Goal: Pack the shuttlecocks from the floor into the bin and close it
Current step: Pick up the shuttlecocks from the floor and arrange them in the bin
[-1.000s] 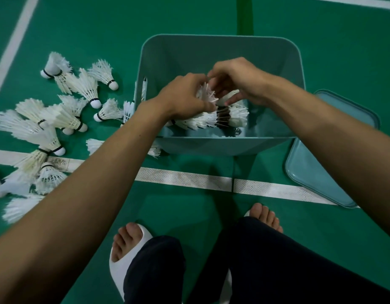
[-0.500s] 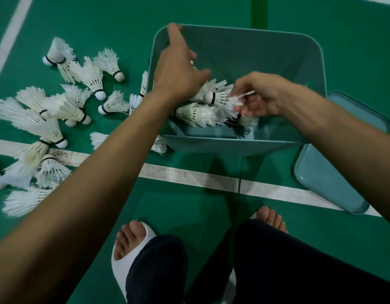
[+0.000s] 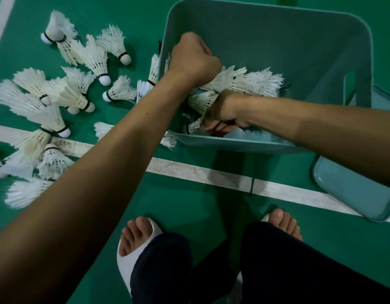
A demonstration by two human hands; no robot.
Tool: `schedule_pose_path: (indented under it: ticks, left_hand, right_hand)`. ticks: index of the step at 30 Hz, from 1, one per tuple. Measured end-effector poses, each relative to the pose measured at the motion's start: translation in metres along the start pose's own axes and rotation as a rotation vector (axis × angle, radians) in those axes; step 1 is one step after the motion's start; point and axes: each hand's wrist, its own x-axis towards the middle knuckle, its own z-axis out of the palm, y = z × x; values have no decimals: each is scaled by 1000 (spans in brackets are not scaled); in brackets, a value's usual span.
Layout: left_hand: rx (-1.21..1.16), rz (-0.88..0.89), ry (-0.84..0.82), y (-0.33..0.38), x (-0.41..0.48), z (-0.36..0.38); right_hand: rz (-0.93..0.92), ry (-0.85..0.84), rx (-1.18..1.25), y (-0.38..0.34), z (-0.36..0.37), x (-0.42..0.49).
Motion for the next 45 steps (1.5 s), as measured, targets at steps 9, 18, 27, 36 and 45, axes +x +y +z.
schedule_pose_path:
  ticks: [9,18,27,36,45]
  left_hand:
    - [-117,-7,13,2,-4,2]
    - [-424,-182,-274,22,-31,-2]
    - [209,-22,-210,10,-27,0]
    - [537,-182,-577,-10,-22,12]
    - [506,-175,-599,-17,-21,8]
  right_hand:
    - [-82,95,-123,-11,-41,-47]
    - [-785,339,-354,-4,-62,-98]
    - [-229,388,-320,26,-52,-73]
    - [13,139,12,-2,-12,-25]
    - [71,43,-112,2,-14,-17]
